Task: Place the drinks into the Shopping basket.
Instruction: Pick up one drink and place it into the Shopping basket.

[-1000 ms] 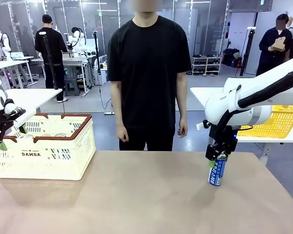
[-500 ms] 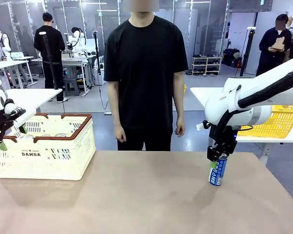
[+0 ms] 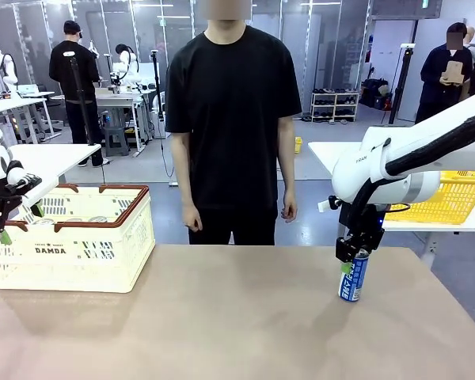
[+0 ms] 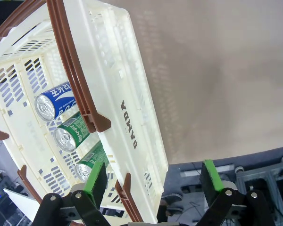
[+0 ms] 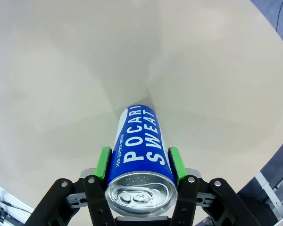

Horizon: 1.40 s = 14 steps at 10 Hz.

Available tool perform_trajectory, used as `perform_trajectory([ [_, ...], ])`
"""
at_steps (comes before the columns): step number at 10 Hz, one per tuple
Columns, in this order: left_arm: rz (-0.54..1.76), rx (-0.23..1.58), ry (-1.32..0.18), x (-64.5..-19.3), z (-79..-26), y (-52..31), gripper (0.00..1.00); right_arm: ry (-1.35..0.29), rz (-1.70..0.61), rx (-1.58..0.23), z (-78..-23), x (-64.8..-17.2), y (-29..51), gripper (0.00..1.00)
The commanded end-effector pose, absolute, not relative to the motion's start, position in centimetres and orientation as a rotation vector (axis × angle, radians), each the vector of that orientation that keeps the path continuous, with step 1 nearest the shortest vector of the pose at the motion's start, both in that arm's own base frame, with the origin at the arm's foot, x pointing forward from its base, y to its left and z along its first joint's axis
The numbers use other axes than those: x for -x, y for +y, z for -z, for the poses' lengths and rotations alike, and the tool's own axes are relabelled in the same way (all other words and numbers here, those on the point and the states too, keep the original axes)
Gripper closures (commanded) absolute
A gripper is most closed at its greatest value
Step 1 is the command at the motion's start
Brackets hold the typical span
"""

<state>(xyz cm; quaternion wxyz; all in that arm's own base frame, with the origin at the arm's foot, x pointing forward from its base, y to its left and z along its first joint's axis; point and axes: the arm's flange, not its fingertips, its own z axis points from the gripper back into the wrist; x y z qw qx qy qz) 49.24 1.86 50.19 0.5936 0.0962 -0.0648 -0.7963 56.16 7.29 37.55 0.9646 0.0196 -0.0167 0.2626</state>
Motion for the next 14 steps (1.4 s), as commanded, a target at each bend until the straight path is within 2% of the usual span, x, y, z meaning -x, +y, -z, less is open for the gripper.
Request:
perform_trajectory([
  [1,1.835,-0.222,-0.165,-49.1,-50.4,1.8,0.00,-0.044,-0.535,0.001,-40.0,-55.1,8.8,0.92],
  [7,1.835,-0.222,-0.165,-49.1,-50.4,1.8,0.00,-0.104,-0.635,0.092,-48.0,-51.2,14.7,0.92],
  [14,1.835,-0.222,-0.165,-49.1,-50.4,1.8,0.00,-0.145,-0.917,0.045,-46.6,-50.1,25.1,0.92],
])
